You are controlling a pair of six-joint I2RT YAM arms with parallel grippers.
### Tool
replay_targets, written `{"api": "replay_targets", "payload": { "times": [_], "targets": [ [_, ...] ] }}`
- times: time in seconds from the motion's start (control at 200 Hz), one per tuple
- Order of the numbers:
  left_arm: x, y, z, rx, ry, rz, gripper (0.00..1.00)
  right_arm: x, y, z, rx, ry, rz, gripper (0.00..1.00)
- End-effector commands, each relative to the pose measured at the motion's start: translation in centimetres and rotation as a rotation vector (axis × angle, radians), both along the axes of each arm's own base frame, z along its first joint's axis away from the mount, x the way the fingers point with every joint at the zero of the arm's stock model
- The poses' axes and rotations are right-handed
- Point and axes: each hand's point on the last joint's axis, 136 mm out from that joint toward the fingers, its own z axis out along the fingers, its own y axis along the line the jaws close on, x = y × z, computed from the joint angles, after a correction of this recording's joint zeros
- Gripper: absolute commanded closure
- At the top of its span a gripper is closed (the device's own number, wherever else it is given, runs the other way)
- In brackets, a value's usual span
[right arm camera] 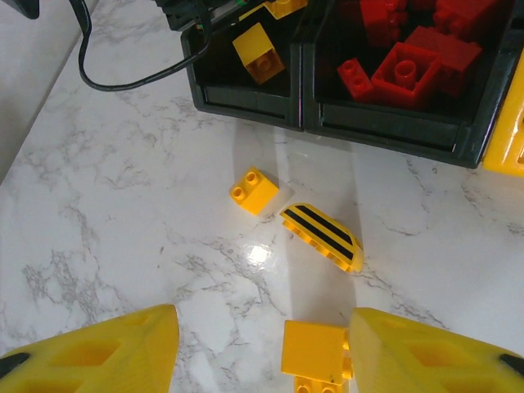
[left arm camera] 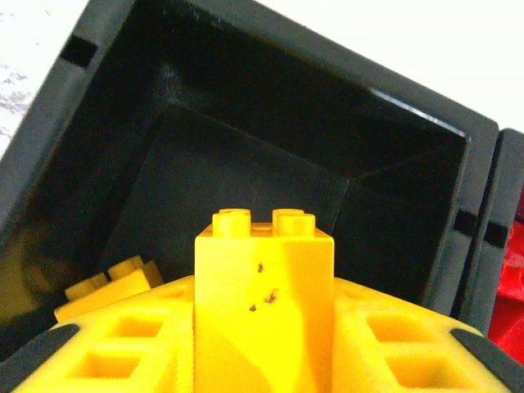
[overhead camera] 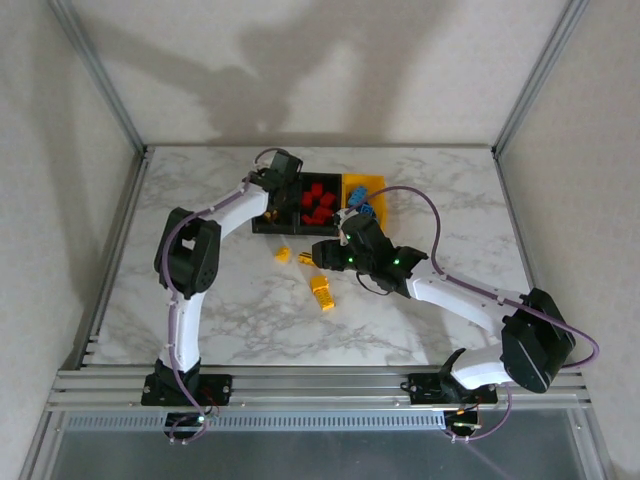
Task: Sort the legos into containers by color
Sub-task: Place the lego in the container.
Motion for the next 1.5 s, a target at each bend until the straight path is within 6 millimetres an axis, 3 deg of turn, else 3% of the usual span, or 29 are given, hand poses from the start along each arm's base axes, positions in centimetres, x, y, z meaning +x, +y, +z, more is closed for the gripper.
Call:
{"api": "replay_targets", "payload": {
  "times": [0.0,0.085,0.33,0.501,0.631,0.831,1.076,1.292,1.497],
  "targets": [
    [0.2,0.6,-0.7,0.038,0.033,-0.005,0.55,0.0,-0.7,0.1,-0.008,-0.005,-0.024,0.43],
    [0.1,0.7,-0.3,0.039,0.026,-0.002,0.47,0.1,-0.8,0.1,-0.011,-0.004,-0.026,0.43],
    [-0.8,1.0,2.9,0.006,-0.020,-0.004,0.45,0.2,-0.9,0.3,-0.008,-0.009,-0.037,0.42],
    [-3.4,0.6,6.1,-0.025,-0.066,-0.035,0.42,0.2,-0.9,0.4,-0.008,-0.010,-0.037,0.40],
    [-6.0,0.6,7.3,-0.042,-0.078,-0.071,0.41,0.3,-1.3,0.3,-0.016,-0.011,-0.048,0.35],
    [-9.5,0.9,7.2,-0.065,-0.057,-0.132,0.40,0.5,-2.2,0.2,-0.015,-0.007,-0.072,0.32],
    [-12.7,0.4,7.1,-0.113,-0.040,-0.202,0.40,0.3,-2.9,0.3,-0.008,0.000,-0.077,0.36],
    [-15.5,-1.4,5.9,-0.143,0.005,-0.294,0.40,-0.6,-3.7,-0.7,-0.015,0.026,-0.077,0.40],
    [-18.5,-3.3,3.8,-0.164,0.060,-0.328,0.37,-1.2,-5.7,-2.0,-0.032,0.040,-0.129,0.41]
  ]
}}
